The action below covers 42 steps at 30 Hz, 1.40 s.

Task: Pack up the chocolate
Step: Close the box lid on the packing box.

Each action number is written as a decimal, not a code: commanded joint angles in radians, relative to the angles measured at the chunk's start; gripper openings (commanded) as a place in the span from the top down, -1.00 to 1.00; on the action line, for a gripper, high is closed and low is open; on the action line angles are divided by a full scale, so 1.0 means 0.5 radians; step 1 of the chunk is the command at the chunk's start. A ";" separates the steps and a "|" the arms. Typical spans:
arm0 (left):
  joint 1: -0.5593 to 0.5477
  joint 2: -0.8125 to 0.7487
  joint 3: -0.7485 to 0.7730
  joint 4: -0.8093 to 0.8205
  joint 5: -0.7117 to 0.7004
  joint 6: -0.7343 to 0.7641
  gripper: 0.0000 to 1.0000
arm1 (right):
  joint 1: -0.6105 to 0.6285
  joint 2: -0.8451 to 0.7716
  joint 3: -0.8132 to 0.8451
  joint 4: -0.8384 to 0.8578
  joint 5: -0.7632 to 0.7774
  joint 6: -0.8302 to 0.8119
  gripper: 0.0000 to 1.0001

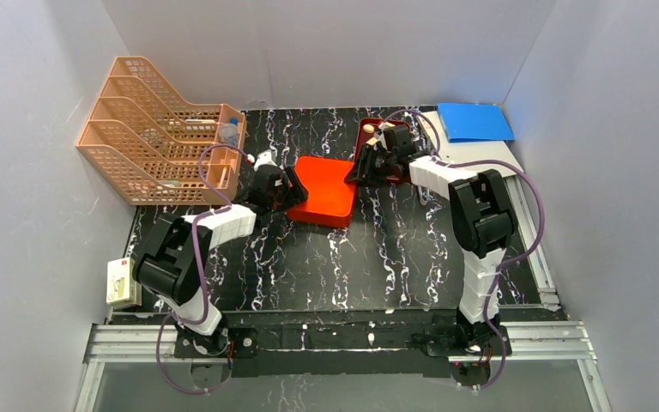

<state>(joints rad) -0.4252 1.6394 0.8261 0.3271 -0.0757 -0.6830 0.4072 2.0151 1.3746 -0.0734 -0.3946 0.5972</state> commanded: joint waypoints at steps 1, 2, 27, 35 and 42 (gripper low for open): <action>-0.147 -0.099 -0.072 -0.111 -0.024 -0.021 -0.31 | 0.036 0.119 0.099 -0.164 0.074 -0.070 -0.07; -0.180 -0.108 -0.084 -0.115 -0.043 -0.027 -0.31 | 0.035 0.135 0.125 -0.191 0.081 -0.079 -0.07; -0.289 -0.051 -0.126 -0.200 -0.167 -0.102 -0.12 | 0.105 0.441 0.085 -0.388 0.182 -0.155 0.15; -0.285 0.013 -0.154 -0.181 -0.143 -0.124 0.35 | 0.113 0.549 -0.034 -0.285 0.099 -0.103 0.65; -0.282 -0.029 -0.167 -0.213 -0.179 -0.129 -0.03 | 0.113 0.419 -0.164 -0.168 0.117 -0.080 0.20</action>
<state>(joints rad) -0.5377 1.5829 0.7734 0.3256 -0.2325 -0.7643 0.4068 2.1265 1.4216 0.1211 -0.3820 0.6006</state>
